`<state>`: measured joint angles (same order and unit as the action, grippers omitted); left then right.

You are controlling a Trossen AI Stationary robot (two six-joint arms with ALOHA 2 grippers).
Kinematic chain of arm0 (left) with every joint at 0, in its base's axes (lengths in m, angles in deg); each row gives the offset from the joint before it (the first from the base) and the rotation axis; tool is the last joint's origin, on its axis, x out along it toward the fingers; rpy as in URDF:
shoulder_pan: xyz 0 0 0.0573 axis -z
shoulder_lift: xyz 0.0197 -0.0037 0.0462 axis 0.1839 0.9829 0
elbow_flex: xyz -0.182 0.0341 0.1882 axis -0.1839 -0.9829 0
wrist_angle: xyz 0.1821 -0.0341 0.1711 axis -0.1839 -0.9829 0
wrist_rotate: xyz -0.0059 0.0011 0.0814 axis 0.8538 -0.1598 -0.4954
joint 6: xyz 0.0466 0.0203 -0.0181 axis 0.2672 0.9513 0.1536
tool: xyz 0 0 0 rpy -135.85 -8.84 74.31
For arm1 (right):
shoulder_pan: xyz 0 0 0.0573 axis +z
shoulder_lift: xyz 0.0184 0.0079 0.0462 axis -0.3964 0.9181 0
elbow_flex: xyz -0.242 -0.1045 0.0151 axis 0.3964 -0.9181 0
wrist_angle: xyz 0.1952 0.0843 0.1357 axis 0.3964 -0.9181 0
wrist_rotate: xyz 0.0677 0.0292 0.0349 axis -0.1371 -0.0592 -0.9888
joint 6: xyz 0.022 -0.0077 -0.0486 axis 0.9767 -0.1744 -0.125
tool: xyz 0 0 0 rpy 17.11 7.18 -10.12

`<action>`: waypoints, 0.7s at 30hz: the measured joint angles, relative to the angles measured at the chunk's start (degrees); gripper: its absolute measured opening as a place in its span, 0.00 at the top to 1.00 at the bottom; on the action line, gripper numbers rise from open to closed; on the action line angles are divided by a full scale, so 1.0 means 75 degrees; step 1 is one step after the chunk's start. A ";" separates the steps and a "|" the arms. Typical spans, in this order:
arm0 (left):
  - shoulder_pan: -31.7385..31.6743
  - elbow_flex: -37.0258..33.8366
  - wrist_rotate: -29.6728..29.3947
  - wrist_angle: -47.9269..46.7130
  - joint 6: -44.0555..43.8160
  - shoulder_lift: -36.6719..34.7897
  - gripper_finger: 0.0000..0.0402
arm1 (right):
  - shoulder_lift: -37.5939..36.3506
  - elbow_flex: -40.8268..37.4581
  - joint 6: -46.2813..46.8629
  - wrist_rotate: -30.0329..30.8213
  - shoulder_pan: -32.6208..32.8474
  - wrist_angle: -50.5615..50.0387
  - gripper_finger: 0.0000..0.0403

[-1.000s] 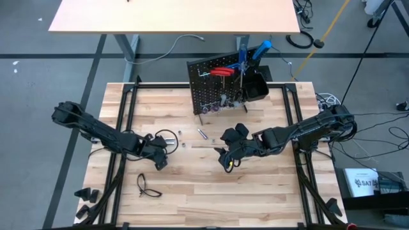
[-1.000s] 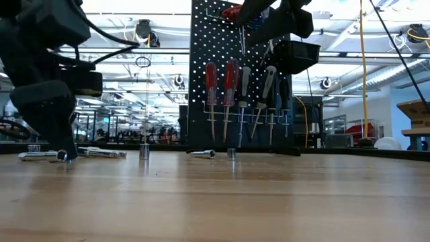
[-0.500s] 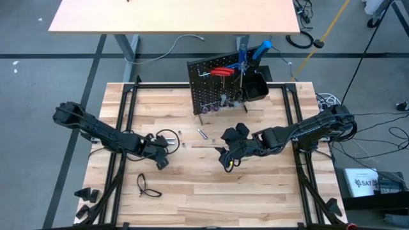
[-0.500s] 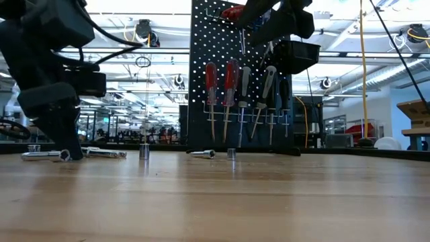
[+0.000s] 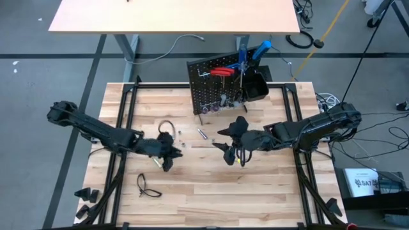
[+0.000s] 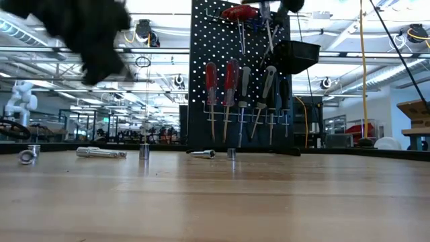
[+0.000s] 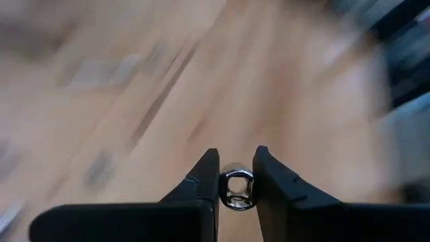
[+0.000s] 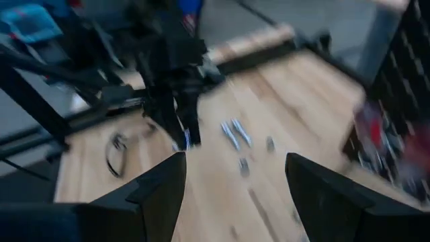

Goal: Hang tools onto peg board
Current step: Put the silver socket into the black bin on the pegboard

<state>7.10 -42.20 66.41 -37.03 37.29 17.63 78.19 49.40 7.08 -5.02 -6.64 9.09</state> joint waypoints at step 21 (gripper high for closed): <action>-0.1418 0.0016 -0.0033 0.8146 -0.2011 -0.0107 0.86 | 0.0857 0.0009 -0.6715 0.0031 -0.0295 0.6259 0.39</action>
<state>-3.54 -42.08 66.16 24.06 22.20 16.82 84.61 49.47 -43.29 -4.79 -8.85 56.03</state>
